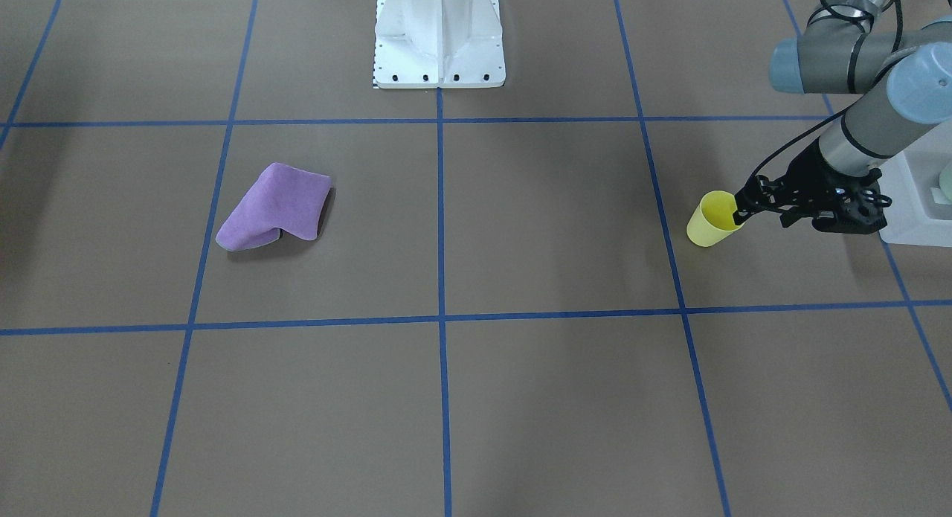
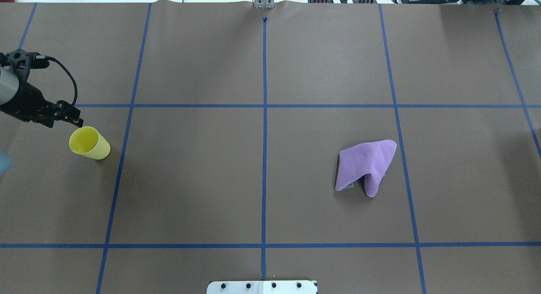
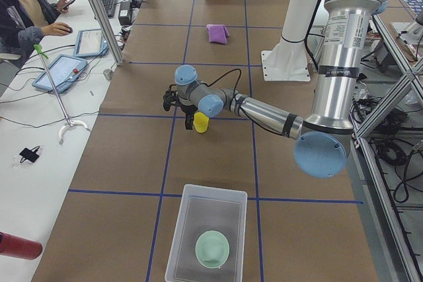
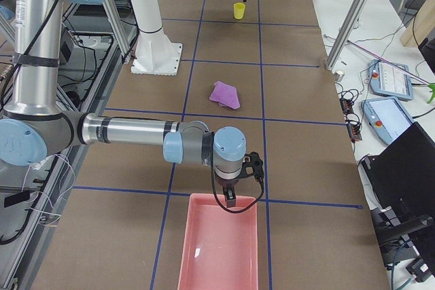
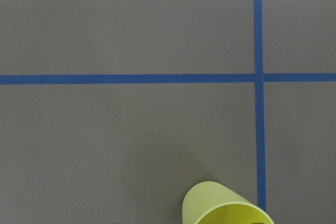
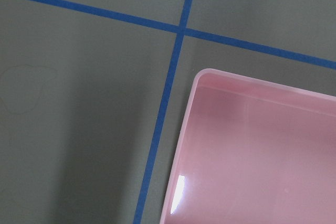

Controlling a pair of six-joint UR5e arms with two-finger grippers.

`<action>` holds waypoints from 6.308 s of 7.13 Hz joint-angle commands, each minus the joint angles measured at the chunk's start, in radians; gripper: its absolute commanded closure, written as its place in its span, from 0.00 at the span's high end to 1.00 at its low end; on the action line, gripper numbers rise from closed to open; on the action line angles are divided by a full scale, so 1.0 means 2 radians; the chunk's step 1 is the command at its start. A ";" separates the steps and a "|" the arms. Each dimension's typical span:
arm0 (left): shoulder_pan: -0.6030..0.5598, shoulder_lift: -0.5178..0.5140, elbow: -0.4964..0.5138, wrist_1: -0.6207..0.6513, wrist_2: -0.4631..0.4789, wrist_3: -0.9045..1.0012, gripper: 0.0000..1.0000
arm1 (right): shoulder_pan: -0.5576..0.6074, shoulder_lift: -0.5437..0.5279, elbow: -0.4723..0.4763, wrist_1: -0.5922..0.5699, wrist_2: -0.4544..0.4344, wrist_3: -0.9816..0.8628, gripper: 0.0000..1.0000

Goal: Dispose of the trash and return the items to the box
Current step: 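Grasp the yellow cup rim with the left gripper, then carry the yellow cup with the left gripper into the clear bin, then release the cup and withdraw the left gripper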

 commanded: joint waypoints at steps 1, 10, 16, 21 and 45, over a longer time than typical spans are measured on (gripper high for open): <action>0.005 0.008 0.002 -0.022 0.000 0.002 0.86 | 0.000 0.000 -0.001 0.000 0.000 0.000 1.00; 0.035 0.024 0.015 -0.065 0.002 -0.016 0.00 | 0.000 -0.004 -0.005 0.000 0.000 -0.001 1.00; -0.109 0.076 -0.020 -0.032 -0.085 0.130 0.00 | 0.000 -0.004 -0.005 -0.001 0.001 0.000 1.00; -0.322 0.072 0.072 0.170 -0.067 0.573 0.00 | 0.000 -0.004 -0.005 -0.001 0.005 -0.001 1.00; -0.254 0.100 0.089 0.075 -0.099 0.454 0.98 | 0.000 -0.011 -0.005 0.001 0.013 -0.001 1.00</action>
